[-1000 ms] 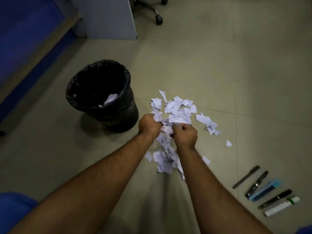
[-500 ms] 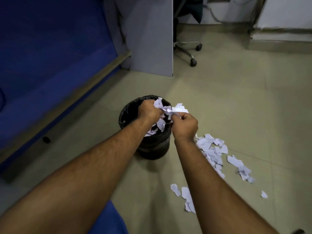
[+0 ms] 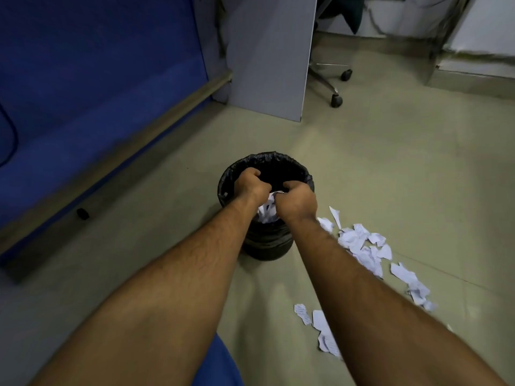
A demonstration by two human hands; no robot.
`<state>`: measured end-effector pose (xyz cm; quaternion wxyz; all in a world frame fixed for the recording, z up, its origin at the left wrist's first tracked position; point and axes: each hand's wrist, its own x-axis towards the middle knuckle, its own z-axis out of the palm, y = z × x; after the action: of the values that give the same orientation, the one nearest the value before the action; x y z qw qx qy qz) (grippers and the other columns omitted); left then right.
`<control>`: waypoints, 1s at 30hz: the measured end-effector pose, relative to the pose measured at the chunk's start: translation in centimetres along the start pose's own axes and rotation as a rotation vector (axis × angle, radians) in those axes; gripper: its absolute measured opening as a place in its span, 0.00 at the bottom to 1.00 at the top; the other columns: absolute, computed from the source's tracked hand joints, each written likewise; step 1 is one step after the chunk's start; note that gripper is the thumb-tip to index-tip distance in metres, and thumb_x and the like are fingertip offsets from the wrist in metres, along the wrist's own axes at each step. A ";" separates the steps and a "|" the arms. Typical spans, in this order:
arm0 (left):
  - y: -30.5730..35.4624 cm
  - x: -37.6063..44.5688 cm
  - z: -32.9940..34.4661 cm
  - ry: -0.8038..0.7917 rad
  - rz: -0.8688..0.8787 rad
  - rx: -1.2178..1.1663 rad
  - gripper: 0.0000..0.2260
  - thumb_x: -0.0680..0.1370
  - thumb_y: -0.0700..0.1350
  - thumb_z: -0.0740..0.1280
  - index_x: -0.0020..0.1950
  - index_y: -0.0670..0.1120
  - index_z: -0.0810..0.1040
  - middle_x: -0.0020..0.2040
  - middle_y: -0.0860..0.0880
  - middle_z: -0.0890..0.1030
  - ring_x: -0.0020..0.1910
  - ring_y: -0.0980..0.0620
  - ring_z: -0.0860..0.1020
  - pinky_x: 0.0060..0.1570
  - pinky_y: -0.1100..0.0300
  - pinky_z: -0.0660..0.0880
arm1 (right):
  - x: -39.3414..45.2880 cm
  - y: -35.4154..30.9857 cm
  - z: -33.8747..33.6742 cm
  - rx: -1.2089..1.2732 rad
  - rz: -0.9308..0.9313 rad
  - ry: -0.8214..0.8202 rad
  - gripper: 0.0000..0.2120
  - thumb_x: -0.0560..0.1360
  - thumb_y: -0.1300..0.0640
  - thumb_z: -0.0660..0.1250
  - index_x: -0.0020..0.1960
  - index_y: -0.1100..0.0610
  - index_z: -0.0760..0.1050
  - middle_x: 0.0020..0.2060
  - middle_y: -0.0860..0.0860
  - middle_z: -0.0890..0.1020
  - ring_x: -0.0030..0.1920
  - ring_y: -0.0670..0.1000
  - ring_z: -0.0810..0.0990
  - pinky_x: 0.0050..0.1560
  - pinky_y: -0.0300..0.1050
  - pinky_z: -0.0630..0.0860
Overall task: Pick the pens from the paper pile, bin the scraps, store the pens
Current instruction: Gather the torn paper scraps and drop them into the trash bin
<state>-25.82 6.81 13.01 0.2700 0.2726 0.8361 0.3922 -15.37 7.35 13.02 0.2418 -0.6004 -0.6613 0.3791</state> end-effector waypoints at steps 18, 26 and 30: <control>3.0 -6.5 6.9 -0.241 0.114 -0.098 0.08 0.77 0.35 0.64 0.41 0.40 0.82 0.35 0.42 0.81 0.30 0.47 0.78 0.29 0.58 0.77 | -0.8 5.8 -5.7 0.351 0.146 0.297 0.08 0.75 0.58 0.65 0.51 0.54 0.82 0.42 0.47 0.81 0.43 0.49 0.78 0.41 0.38 0.69; -4.1 -10.8 16.6 -0.410 -0.012 0.098 0.07 0.71 0.38 0.63 0.35 0.46 0.78 0.37 0.40 0.82 0.34 0.41 0.79 0.42 0.47 0.81 | -3.6 18.7 -7.9 0.205 0.260 0.239 0.11 0.75 0.59 0.66 0.55 0.56 0.82 0.48 0.53 0.86 0.51 0.55 0.83 0.49 0.41 0.73; -9.4 -14.8 20.5 -0.511 0.089 0.407 0.12 0.74 0.41 0.68 0.57 0.46 0.80 0.59 0.45 0.80 0.57 0.45 0.79 0.53 0.60 0.75 | -5.6 27.6 -7.8 0.053 0.412 -0.024 0.19 0.74 0.55 0.71 0.64 0.57 0.78 0.59 0.56 0.83 0.62 0.58 0.79 0.60 0.44 0.72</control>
<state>-4.02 2.21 -2.18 0.3937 0.4468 0.7897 0.1473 8.44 3.29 -3.45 0.1671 -0.7117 -0.5174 0.4448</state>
